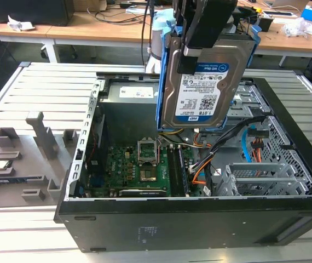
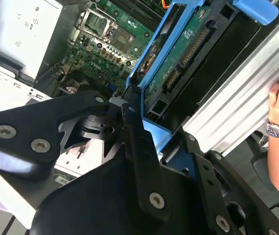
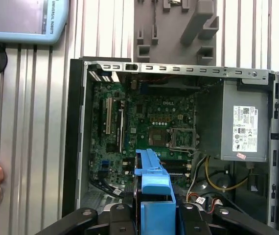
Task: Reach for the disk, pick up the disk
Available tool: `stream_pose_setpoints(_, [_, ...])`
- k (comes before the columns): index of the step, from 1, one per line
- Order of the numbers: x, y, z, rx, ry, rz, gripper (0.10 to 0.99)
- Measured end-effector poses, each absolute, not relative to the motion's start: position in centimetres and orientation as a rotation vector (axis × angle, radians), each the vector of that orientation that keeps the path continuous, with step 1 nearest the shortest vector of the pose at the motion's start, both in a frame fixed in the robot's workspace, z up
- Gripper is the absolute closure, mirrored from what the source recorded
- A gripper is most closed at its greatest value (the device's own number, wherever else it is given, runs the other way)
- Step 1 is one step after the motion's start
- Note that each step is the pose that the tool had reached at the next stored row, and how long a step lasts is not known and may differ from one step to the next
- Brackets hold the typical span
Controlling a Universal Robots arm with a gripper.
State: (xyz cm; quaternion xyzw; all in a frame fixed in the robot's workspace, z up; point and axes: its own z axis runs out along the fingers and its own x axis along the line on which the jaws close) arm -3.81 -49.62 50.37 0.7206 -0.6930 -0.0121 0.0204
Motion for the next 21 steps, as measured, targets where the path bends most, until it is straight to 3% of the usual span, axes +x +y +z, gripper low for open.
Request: stream_pose_setpoints(21, [-3.8,-54.1,50.4,2.235,-2.149,-0.038,0.718])
